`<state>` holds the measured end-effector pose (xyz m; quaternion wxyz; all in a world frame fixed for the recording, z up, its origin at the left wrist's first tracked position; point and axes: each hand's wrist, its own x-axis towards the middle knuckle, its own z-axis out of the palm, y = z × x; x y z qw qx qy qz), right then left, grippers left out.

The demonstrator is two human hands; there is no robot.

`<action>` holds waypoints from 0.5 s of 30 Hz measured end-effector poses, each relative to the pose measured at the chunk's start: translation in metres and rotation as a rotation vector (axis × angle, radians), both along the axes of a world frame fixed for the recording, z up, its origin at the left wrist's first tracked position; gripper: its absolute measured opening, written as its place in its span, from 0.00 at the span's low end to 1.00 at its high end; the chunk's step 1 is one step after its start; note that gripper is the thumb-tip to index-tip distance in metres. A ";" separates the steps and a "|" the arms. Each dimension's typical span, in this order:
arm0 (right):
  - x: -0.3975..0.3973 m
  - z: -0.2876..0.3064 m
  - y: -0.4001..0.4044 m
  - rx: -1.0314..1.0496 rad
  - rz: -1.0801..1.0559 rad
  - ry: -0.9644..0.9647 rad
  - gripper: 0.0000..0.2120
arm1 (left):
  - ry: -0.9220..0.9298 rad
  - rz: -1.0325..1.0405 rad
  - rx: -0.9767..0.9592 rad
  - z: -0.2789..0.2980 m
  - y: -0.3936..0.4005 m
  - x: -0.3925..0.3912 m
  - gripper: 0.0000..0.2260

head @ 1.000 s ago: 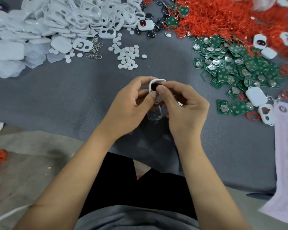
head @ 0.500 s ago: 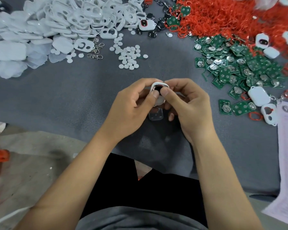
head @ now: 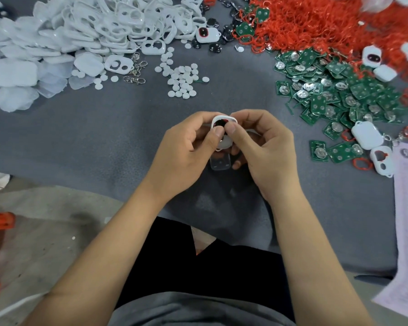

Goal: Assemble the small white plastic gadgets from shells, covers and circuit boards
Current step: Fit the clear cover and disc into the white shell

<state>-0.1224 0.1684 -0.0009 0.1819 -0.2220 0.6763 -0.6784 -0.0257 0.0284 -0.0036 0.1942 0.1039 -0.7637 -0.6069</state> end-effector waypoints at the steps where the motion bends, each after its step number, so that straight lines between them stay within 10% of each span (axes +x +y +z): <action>1: 0.001 0.000 0.000 0.006 0.007 0.015 0.06 | 0.001 0.010 0.001 0.000 0.000 0.000 0.10; 15: -0.004 0.002 -0.002 -0.009 -0.003 -0.069 0.04 | -0.029 0.000 0.080 0.003 0.001 -0.001 0.06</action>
